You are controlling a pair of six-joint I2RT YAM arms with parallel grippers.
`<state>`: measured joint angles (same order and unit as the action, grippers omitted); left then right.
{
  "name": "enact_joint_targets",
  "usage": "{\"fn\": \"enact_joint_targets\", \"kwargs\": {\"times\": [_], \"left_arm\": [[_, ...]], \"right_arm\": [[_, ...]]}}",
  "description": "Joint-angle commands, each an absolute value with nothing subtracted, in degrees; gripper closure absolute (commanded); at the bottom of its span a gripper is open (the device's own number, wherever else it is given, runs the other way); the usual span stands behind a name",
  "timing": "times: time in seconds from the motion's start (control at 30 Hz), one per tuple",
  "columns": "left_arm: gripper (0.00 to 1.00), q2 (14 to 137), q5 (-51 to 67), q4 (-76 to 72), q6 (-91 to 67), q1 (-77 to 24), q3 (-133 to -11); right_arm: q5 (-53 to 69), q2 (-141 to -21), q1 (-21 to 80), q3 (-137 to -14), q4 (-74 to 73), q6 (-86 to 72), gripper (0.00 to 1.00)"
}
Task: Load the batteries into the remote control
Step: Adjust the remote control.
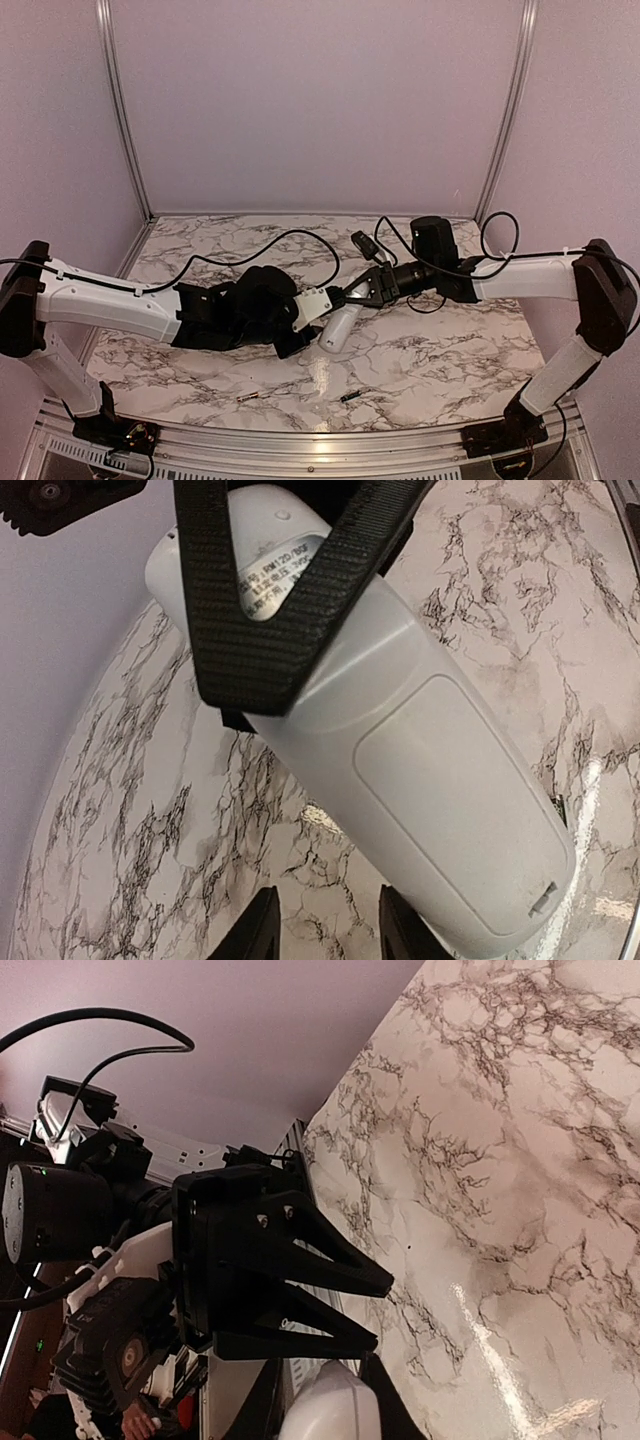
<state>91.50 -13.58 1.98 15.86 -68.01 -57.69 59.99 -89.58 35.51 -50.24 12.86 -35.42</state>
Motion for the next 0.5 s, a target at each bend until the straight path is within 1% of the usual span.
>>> {"fn": "enact_joint_targets", "kwargs": {"times": [0.0, 0.07, 0.2, 0.37, 0.43, 0.47], "left_arm": [[0.64, 92.7, -9.7, 1.3, 14.9, -69.6, -60.3], [0.64, 93.0, -10.0, 0.9, 14.3, -69.6, -60.6], [0.64, 93.5, -9.2, 0.9, 13.8, -69.6, -61.2], [0.62, 93.7, -8.4, 0.7, 13.1, -69.6, -61.7], [0.62, 93.5, -8.5, 0.6, 12.8, -69.6, -61.7], [0.62, 93.3, -8.7, 0.7, 12.6, -69.6, -61.6]], "right_arm": [[57.3, -90.0, 36.0, -53.2, 16.8, -37.2, 0.86], [57.1, -90.0, 36.0, -53.2, 17.9, -37.9, 0.81], [57.1, -90.0, 35.9, -53.0, 19.2, -39.2, 0.77], [56.5, -90.0, 35.9, -52.7, 20.2, -40.1, 0.77], [56.5, -90.0, 35.9, -52.6, 20.1, -40.0, 0.87], [56.4, -89.8, 35.9, -52.7, 19.9, -39.9, 0.94]]}}
